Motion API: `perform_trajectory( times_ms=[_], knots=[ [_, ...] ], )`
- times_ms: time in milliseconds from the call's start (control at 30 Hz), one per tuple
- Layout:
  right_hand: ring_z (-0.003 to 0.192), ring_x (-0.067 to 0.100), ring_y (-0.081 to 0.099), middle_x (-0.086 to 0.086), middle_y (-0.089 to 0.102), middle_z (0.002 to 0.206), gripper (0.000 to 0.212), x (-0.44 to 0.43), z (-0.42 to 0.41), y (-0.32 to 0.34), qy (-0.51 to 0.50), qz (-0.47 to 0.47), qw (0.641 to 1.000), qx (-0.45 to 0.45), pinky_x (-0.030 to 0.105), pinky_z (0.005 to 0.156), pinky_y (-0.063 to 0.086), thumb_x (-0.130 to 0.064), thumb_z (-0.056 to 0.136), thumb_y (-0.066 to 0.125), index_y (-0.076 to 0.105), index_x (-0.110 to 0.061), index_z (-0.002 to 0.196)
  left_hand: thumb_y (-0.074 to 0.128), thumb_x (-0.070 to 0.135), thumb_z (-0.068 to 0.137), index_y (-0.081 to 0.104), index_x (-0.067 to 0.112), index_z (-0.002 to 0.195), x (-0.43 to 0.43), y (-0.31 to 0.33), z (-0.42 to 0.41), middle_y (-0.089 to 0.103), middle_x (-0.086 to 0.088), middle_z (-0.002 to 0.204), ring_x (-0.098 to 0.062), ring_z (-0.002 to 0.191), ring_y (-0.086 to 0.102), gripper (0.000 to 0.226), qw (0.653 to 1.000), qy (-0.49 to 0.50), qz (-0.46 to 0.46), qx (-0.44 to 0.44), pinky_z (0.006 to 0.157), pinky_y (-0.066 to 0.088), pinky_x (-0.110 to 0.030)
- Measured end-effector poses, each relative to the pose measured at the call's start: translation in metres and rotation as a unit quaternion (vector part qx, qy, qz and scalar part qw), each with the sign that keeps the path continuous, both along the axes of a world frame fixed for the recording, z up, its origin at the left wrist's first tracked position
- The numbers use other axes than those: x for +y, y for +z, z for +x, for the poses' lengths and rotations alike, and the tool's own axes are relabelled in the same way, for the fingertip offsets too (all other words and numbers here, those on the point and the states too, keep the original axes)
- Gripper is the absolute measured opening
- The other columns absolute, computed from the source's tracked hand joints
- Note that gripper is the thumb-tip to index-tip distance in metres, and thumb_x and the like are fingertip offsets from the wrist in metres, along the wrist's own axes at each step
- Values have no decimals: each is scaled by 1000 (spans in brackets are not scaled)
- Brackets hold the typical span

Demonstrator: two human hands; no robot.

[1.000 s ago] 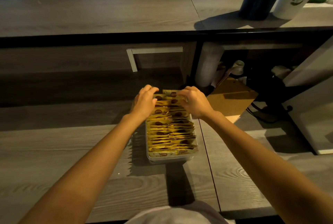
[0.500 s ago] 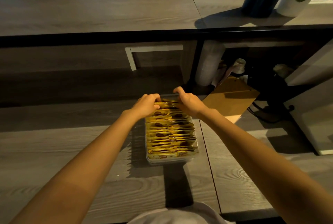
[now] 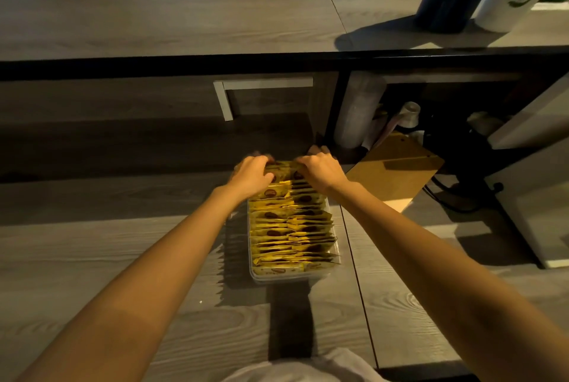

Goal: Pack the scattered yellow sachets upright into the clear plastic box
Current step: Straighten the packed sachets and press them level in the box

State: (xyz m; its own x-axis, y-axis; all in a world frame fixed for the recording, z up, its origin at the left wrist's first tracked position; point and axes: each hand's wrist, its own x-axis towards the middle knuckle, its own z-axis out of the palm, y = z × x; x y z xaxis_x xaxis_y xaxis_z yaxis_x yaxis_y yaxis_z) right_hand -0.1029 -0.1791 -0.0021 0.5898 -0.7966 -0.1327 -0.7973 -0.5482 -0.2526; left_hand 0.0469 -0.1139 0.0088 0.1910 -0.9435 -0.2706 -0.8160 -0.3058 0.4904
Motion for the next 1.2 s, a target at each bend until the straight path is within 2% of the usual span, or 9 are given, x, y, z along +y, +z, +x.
perform_trajectory(
  times_ms=[200,300,433,533,667,833,933,1067,1200],
  knots=[
    [137,28,32,10,39,146,50,19,-18,4,-13,-23,991,-128,38,113,26,-10,93,47,36,-12,142,36,7,95,30,11,143,33,5,-19,29,-9,150,-21,140,24,49,992,11,-117,-43,116,18,-36],
    [145,21,18,6,27,154,51,44,-25,-1,10,-17,990,-142,33,118,12,-14,97,41,27,-12,146,25,19,101,9,13,149,60,-7,-33,2,-5,158,-17,146,0,51,994,-10,-78,-72,118,3,-35],
    [147,15,-5,1,1,159,56,61,-23,-21,15,36,997,-70,36,119,-3,-34,101,25,2,-18,149,14,37,100,-11,17,147,70,-26,-41,-18,-1,156,-14,143,-18,57,998,-6,4,-66,117,-7,-39],
    [147,16,-5,0,1,159,55,51,-18,-24,-4,50,998,-43,40,118,-5,-38,101,18,0,-18,149,12,39,100,-9,17,148,59,-31,-40,-14,-2,157,-15,144,-16,57,996,1,-12,-87,117,-6,-39],
    [147,16,-8,-3,-5,159,54,31,-8,-23,-8,48,999,-18,47,117,-6,-38,101,17,5,-20,150,14,38,100,8,15,149,35,-31,-30,3,-4,159,-20,147,-2,55,996,8,-12,-88,118,1,-45],
    [145,14,-16,-5,-17,157,55,20,-4,-24,1,44,999,29,49,115,-9,-38,101,13,-7,-23,149,17,39,100,-4,18,149,23,-31,-27,-16,1,157,-17,144,-17,58,998,7,2,-57,116,-1,-50],
    [144,17,-19,-4,-20,157,56,19,-5,-22,13,32,998,57,51,115,-9,-39,101,14,-11,-22,148,19,39,99,3,15,149,21,-27,-27,-8,-2,158,-20,145,-14,58,999,5,23,-41,116,1,-52],
    [146,18,-15,0,-12,158,57,23,-7,-13,21,23,998,48,49,116,-8,-40,100,15,-3,-18,149,19,39,100,-7,16,148,26,-22,-23,-18,-2,157,-18,144,-18,59,999,-10,-3,-52,116,-8,-49],
    [147,19,-6,3,2,159,52,37,-16,1,11,0,1000,-5,47,117,-6,-32,101,21,10,-14,149,17,34,101,-7,14,148,43,-13,-30,-14,-3,157,-17,145,-15,57,993,-12,-75,-91,115,-12,-44]
  ],
)
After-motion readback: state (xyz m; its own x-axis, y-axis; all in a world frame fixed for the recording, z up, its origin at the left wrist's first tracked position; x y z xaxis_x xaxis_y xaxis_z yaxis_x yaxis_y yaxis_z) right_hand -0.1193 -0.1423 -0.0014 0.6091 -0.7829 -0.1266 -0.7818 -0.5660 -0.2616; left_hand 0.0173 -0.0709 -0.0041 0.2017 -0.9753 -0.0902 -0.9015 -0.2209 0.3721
